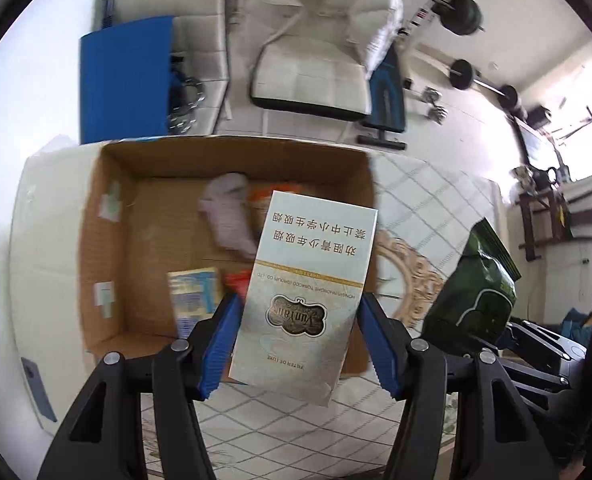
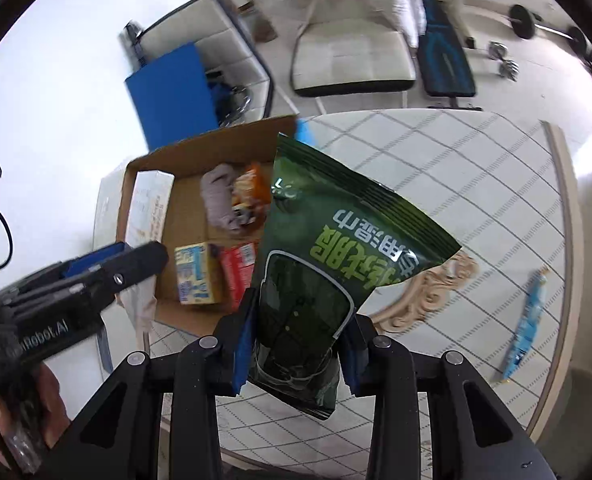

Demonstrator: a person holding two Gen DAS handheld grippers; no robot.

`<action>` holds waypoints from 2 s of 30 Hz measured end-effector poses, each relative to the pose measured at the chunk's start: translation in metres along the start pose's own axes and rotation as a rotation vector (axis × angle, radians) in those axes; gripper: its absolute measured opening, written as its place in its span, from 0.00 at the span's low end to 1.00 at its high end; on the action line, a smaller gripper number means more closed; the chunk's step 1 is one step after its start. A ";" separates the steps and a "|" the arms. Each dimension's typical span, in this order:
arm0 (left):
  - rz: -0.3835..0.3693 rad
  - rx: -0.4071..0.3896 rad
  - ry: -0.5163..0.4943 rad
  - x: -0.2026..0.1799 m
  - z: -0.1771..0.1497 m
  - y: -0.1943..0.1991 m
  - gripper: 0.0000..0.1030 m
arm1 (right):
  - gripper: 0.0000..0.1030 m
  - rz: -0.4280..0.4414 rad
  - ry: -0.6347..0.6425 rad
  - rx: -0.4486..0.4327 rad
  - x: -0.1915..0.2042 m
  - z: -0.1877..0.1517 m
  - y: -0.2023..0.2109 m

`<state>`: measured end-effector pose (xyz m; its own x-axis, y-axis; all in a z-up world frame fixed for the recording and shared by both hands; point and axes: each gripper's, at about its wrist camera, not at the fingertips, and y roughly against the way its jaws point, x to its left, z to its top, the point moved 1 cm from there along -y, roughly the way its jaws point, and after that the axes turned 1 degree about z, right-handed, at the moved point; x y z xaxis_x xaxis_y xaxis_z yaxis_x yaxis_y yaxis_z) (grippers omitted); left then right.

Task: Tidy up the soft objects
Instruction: 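Carry card box and seaweed bag into the box and release both, then grasp the blue ice-pop stick with the right tool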

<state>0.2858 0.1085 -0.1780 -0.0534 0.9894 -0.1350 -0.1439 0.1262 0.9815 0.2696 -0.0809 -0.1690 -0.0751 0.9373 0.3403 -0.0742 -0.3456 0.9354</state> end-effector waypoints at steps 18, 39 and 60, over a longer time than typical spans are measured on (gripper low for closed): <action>0.098 0.198 0.079 0.112 0.060 -0.113 0.51 | 0.38 -0.244 0.097 0.238 0.046 0.047 -0.167; 0.154 0.034 0.006 0.089 0.019 -0.052 0.92 | 0.85 -0.191 0.045 0.139 0.057 0.026 -0.131; 0.217 -0.183 -0.028 0.050 -0.077 0.031 0.92 | 0.91 -0.165 0.034 -0.072 0.049 -0.065 -0.046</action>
<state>0.2029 0.1561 -0.1645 -0.0759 0.9937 0.0818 -0.3081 -0.1015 0.9459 0.2042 -0.0217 -0.2015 -0.0896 0.9799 0.1784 -0.1588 -0.1909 0.9687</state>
